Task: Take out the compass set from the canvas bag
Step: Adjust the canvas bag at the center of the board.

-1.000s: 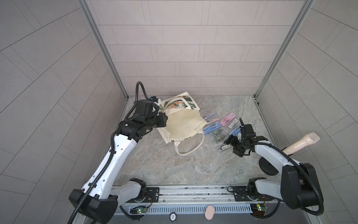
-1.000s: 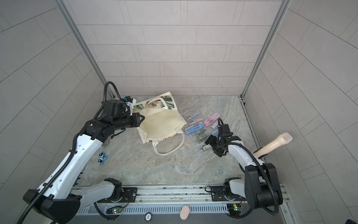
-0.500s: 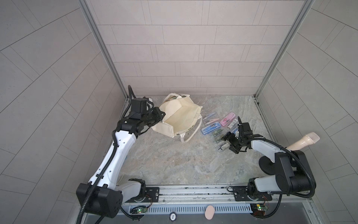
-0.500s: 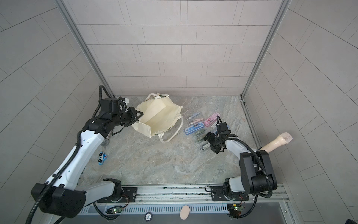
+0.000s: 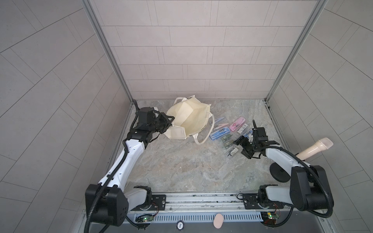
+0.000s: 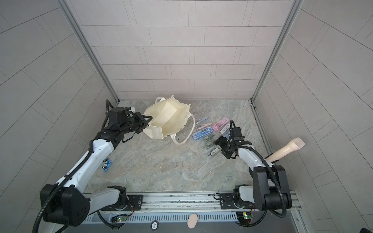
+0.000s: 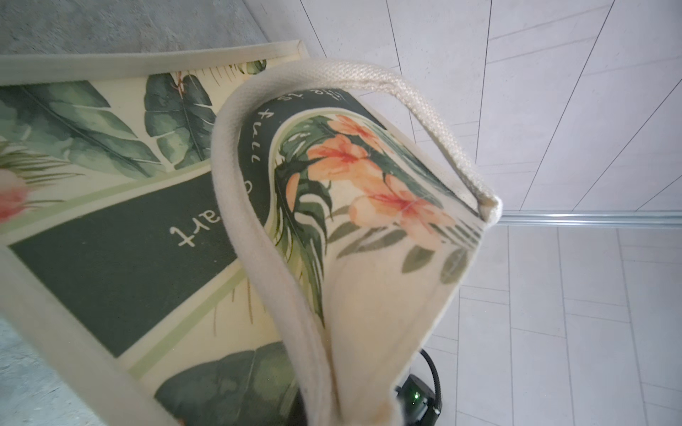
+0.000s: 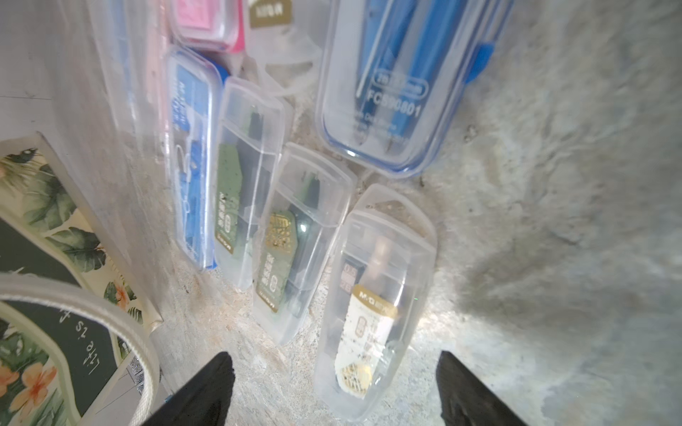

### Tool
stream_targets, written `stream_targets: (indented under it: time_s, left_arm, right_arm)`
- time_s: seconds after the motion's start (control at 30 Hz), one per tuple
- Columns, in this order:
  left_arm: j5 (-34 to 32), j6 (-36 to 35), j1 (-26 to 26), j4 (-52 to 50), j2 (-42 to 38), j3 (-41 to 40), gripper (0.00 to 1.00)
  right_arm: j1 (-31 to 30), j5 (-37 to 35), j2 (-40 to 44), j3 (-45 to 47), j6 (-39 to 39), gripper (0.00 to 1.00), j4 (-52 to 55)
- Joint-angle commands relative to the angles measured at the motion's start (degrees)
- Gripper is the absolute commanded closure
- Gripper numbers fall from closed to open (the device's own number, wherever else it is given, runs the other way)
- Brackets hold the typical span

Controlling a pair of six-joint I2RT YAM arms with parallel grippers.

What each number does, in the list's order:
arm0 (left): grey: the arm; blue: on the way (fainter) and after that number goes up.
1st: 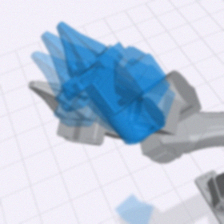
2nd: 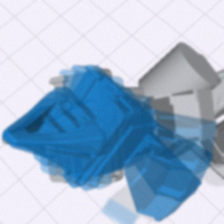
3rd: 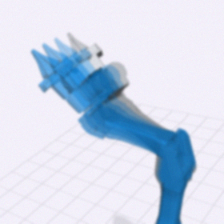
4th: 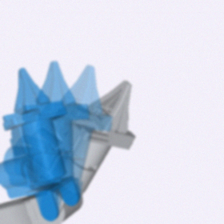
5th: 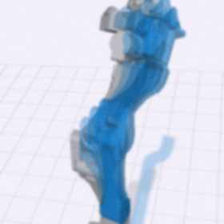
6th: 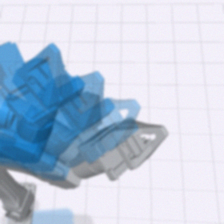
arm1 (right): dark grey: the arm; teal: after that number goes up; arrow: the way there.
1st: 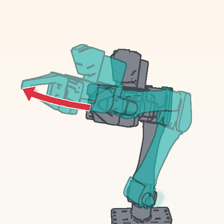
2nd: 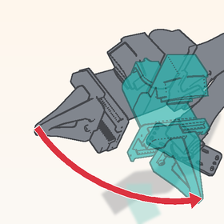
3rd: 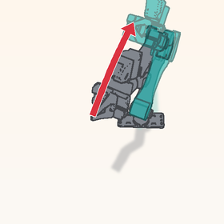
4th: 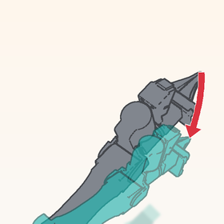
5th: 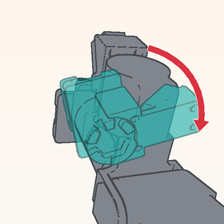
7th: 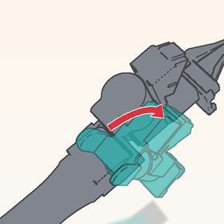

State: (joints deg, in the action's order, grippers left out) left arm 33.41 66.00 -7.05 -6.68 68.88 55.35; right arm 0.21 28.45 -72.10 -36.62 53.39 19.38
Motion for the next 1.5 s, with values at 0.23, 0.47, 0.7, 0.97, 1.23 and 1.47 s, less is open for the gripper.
stream_targets:
  time_s: [0.23,0.47,0.7,0.97,1.23,1.47]
  left_arm:
    - [1.71,25.04,3.85,32.25,4.65,-9.59,1.0]
    - [2.81,25.48,8.73,31.54,10.42,-4.82,0.95]
    - [6.68,26.08,11.19,35.76,15.21,-4.18,0.87]
    - [7.22,16.38,13.41,24.24,10.86,-4.17,0.46]
    - [5.9,-1.24,17.48,-0.56,4.45,0.93,0.09]
    - [-8.98,-23.97,17.32,-26.85,-2.84,11.01,0.0]
  right_arm:
    - [0.47,-3.95,5.06,-1.7,-5.31,0.13,8.65]
    - [0.46,-3.28,6.44,-2.37,-6.18,0.13,10.2]
    - [0.48,-4.6,7.58,-3.23,-7.95,0.13,13.08]
    - [0.48,-4.9,7.34,-4.13,-8.34,0.14,13.8]
    - [0.49,-7.53,7.93,-7.4,-9.9,0.14,16.99]
    - [0.42,-16.83,10.01,-15.67,-16.81,0.12,23.16]
